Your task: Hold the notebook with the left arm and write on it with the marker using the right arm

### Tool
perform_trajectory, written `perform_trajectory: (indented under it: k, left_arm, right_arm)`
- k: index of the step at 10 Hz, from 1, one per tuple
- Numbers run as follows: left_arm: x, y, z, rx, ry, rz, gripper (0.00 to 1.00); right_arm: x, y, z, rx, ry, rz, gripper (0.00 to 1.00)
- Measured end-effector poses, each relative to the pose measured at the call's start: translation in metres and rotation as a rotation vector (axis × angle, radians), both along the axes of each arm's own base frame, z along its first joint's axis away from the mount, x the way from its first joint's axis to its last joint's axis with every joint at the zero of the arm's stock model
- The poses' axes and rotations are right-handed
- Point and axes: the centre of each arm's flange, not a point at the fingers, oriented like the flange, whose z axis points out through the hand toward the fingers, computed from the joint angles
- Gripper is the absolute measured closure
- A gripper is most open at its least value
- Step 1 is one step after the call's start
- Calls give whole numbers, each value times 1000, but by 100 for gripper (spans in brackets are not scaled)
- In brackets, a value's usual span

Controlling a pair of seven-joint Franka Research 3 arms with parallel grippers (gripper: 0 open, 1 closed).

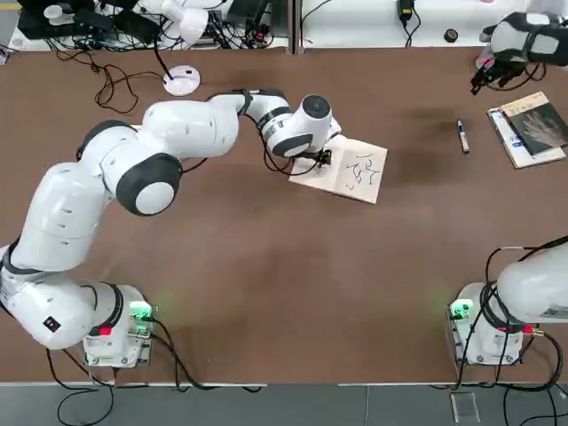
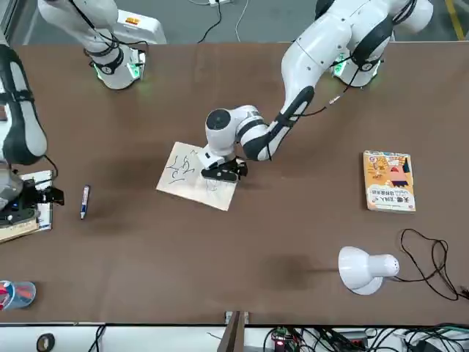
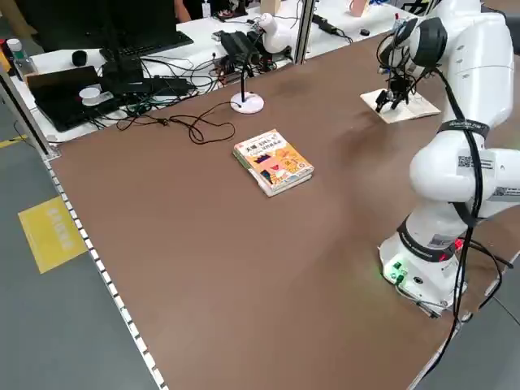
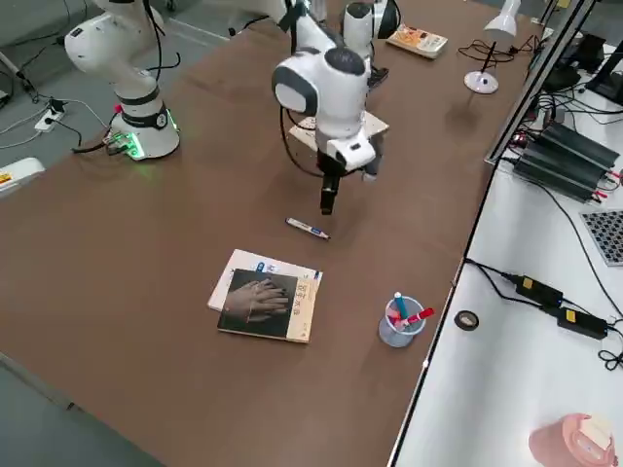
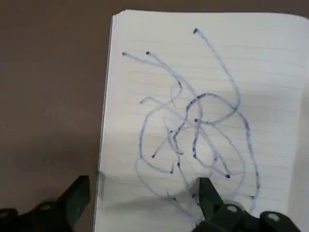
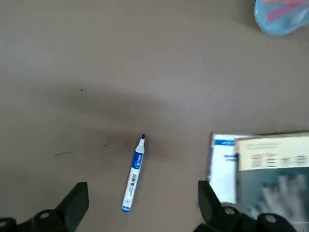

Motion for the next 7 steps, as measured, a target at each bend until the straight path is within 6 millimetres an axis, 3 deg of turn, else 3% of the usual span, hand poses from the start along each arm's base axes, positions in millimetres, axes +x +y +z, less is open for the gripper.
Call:
perform_trajectory:
  k: [4, 7]
  left_arm:
    - [0, 0, 0, 0, 0, 0, 0]
    - [0, 0, 0, 0, 0, -2, 0]
  right_arm:
    - [-16, 5, -40, 21, -11, -57, 0]
    - [-36, 3, -85, 24, -25, -78, 0]
